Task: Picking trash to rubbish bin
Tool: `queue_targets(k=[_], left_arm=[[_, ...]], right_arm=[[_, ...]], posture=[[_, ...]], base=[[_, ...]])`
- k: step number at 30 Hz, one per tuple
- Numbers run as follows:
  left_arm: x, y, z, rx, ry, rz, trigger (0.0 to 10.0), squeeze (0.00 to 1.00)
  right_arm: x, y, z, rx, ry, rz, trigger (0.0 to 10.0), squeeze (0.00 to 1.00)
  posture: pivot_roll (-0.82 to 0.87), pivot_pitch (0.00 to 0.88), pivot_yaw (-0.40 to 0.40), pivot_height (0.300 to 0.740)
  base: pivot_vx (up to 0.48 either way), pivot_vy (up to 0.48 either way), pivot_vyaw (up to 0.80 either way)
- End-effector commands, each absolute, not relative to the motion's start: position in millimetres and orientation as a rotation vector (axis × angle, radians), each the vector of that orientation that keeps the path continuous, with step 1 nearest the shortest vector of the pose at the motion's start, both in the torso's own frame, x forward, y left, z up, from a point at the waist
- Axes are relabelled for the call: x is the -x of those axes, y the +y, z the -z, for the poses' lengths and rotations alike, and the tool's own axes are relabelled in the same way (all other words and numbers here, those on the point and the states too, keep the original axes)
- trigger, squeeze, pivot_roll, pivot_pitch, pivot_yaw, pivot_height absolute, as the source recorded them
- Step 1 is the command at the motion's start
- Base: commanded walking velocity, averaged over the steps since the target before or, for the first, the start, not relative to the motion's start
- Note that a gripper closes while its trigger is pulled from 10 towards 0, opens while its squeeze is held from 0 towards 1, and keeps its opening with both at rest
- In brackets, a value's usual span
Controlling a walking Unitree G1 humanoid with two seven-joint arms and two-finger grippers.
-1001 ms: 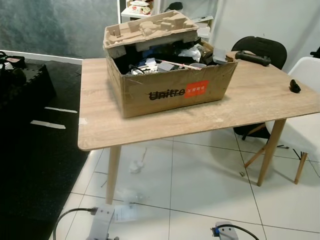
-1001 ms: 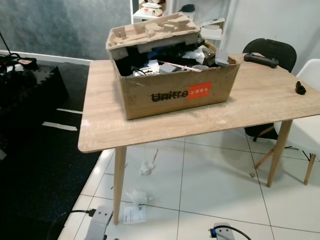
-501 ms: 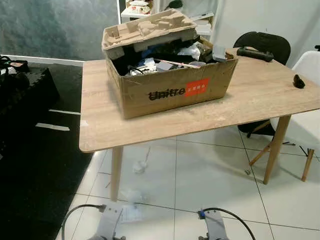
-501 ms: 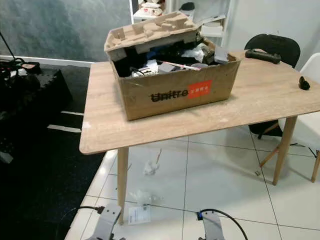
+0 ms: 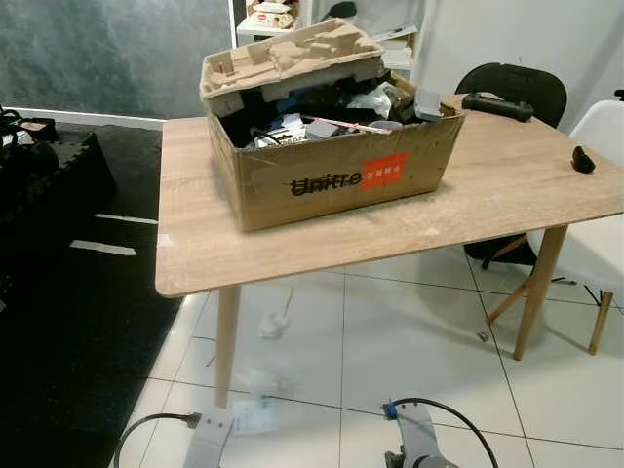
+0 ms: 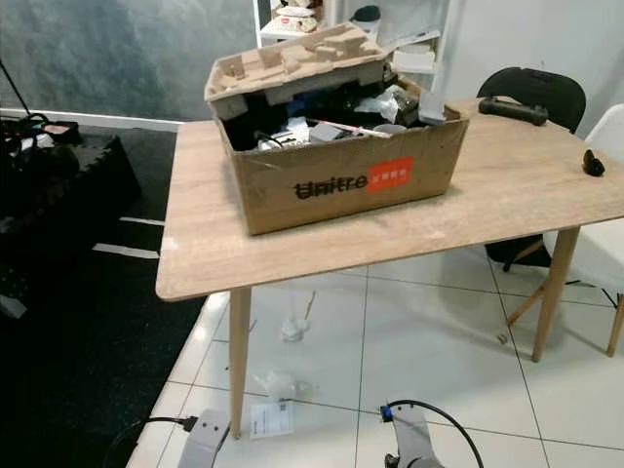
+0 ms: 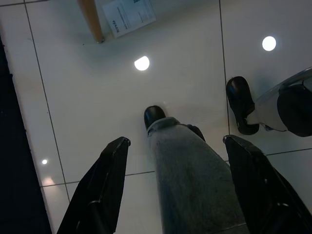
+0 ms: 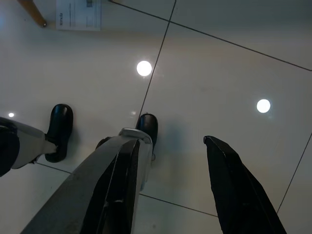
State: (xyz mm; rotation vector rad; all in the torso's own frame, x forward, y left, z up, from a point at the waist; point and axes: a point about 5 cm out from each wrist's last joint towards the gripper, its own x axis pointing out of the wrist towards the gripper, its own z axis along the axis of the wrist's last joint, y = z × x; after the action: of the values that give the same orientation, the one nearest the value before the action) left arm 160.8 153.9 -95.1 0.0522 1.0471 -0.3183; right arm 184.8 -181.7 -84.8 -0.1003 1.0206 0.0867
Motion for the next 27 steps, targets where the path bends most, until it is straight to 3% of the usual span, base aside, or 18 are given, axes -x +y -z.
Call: queue_targets(k=[1,9,27], left_arm=[[-161.3,156.4,94.9,-0.059,1.051,0.319,10.0,0.00],[-164.1,160.4,93.4,-0.055,1.045,0.312,10.0,0.00],[-150.7,162.2,98.6,-0.056,1.089,0.327,10.0,0.00]], right_arm=[[-189.2,-179.3,83.1,0.097,1.015,-0.086,10.0,0.00],[-191.0,-177.5,82.3,0.097,1.009,-0.091,10.0,0.00],[-190.3,-177.5,82.7,0.091,1.009,-0.084,10.0,0.00]], posture=[[0.03,0.000,-0.017,0.740],[0.03,0.000,-0.015,0.740],[0.02,0.000,0.002,0.740]], base=[[0.000,0.000,0.00],[0.000,0.000,0.00],[0.000,-0.392,0.00]])
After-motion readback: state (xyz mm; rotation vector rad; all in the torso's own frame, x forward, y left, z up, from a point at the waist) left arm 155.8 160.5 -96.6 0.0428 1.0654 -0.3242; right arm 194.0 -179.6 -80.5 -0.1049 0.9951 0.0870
